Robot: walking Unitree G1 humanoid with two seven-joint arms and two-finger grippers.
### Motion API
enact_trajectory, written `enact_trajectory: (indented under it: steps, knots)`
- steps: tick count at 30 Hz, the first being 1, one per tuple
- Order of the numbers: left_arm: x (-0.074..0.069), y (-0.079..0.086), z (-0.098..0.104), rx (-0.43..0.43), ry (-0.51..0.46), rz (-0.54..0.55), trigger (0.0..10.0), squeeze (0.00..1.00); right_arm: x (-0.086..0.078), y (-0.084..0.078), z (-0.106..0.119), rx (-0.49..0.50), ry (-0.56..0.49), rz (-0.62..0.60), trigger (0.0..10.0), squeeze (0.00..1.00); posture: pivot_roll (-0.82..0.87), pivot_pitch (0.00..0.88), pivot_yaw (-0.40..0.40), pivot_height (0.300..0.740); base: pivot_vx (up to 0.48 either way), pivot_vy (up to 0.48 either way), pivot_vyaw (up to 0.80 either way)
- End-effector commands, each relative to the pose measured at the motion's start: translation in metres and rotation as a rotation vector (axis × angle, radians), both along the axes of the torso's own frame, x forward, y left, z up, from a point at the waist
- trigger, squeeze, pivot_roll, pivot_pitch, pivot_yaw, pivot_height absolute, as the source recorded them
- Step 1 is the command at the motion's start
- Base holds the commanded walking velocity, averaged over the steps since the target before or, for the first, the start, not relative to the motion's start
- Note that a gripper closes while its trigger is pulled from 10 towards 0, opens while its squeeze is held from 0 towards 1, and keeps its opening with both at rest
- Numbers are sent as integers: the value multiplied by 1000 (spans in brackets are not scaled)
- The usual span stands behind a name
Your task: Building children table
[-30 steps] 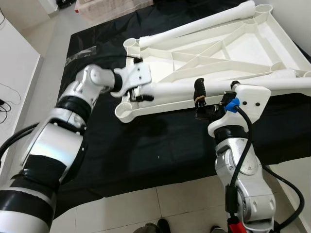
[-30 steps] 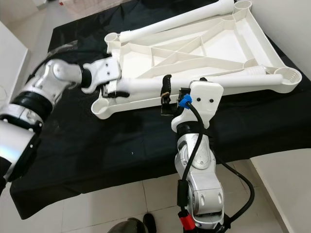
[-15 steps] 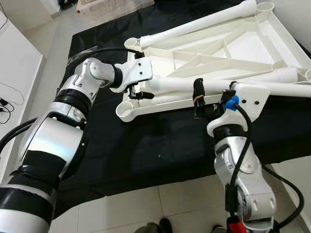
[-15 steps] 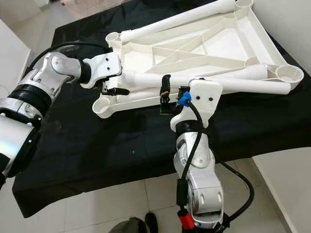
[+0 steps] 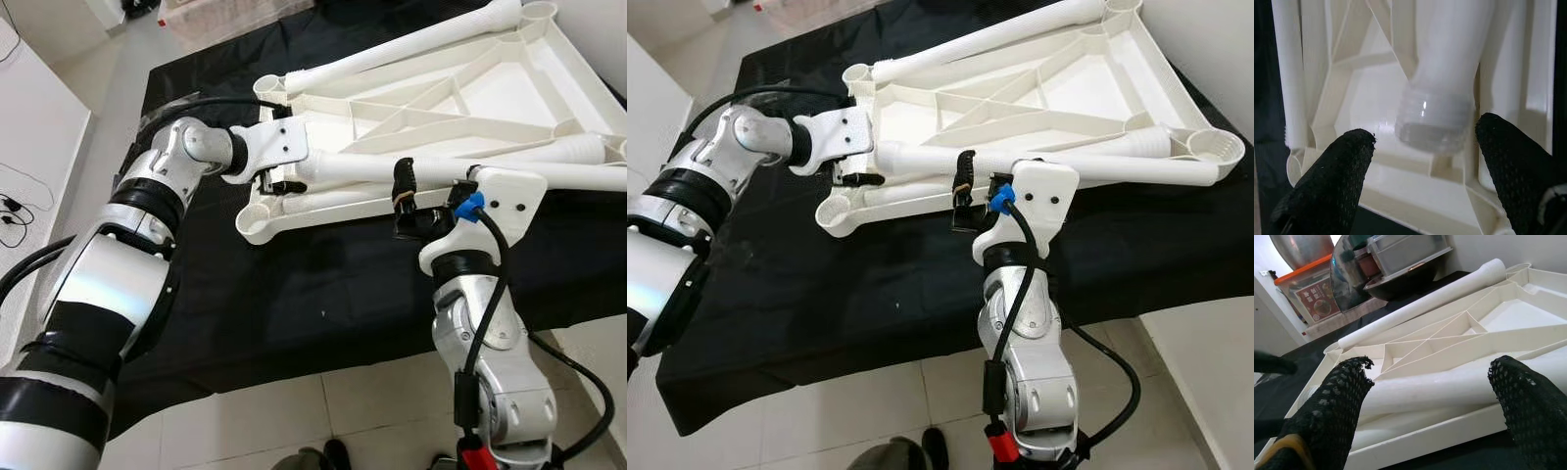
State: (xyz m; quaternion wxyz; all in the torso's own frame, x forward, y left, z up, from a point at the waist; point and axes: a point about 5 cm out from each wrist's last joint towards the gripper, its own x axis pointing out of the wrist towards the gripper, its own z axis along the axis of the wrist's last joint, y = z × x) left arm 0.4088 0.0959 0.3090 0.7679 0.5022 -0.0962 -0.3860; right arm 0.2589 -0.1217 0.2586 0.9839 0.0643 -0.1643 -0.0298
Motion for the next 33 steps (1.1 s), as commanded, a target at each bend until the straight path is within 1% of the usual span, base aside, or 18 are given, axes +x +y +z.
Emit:
enact_trajectory:
  steps: [1, 3, 5, 6, 8, 9, 13, 15, 16, 19, 21, 23, 24, 27, 29, 30, 32, 33]
  knots:
    - [0, 2, 11, -91, -39, -2, 10000, 0, -3, 5, -1, 10, 2, 18, 10000, 0, 48, 267, 291, 740, 0, 0, -800]
    - [-1, 1, 17, -121, -71, -5, 10000, 0, -3, 5, -2, 5, 1, 19, 10000, 0, 48, 267, 291, 740, 0, 0, -800]
    - [-3, -1, 32, -226, -100, -26, 10000, 0, -2, 7, 1, -22, -23, 30, 10000, 0, 54, 247, 270, 740, 0, 0, -800]
    - [-3, -1, 32, -226, -100, -26, 10000, 0, -2, 7, 1, -22, -23, 30, 10000, 0, 54, 247, 270, 740, 0, 0, -800]
    - [-4, -2, 39, -289, -107, -39, 10000, 0, -1, 9, 3, -28, -37, 41, 10000, 0, 49, 239, 263, 740, 0, 0, -800]
    - [-4, -2, 39, -289, -107, -39, 10000, 0, -1, 9, 3, -28, -37, 41, 10000, 0, 49, 239, 263, 740, 0, 0, -800]
    - [-9, -3, 56, -433, -163, -88, 10000, 0, 9, 12, 17, -31, -100, 66, 10000, 0, 41, 183, 222, 740, 0, 0, -800]
    - [-9, -3, 56, -433, -163, -88, 10000, 0, 9, 12, 17, -31, -100, 66, 10000, 0, 41, 183, 222, 740, 0, 0, -800]
    - [-9, -1, 58, -484, -175, -79, 10000, 0, 12, 12, 17, -35, -108, 67, 10000, 0, 40, 155, 205, 740, 0, 0, -800]
    - [-9, 1, 60, -519, -181, -70, 10000, 0, 14, 12, 17, -36, -111, 67, 10000, 0, 40, 155, 205, 740, 0, 0, -800]
    - [-8, 20, 65, -771, -245, 22, 10000, 0, 22, 11, 14, -79, -114, 69, 10000, 0, 15, 92, 164, 740, 0, 0, 0]
    - [-8, 20, 65, -771, -245, 22, 10000, 0, 22, 11, 14, -79, -114, 69, 10000, 0, 15, 92, 164, 740, 0, 0, 0]
    - [-8, 26, 58, -841, -246, 55, 10000, 0, 26, 10, 11, -94, -109, 72, 10000, 0, 6, 78, 147, 740, 0, 0, 0]
    - [-8, 33, 48, -879, -243, 84, 10000, 0, 29, 8, 9, -104, -106, 75, 10000, 0, 6, 62, 134, 740, 0, 0, 0]
    - [-8, 49, 38, -914, -236, 112, 10000, 0, 32, 4, 8, -117, -109, 77, 10000, 0, 5, 41, 126, 740, 0, 0, 0]
    - [-8, 49, 38, -914, -236, 112, 10000, 0, 32, 4, 8, -117, -109, 77, 10000, 0, 5, 41, 126, 740, 0, 0, 0]
    - [-13, 61, 40, -951, -307, 159, 10000, 0, 34, 4, 6, -137, -111, 80, 10000, 0, 0, 35, 120, 740, 0, 0, 0]
    - [-17, 66, 38, -1004, -342, 191, 10000, 0, 34, 4, 3, -147, -106, 83, 10000, 0, -1, 24, 113, 740, 0, 0, 0]
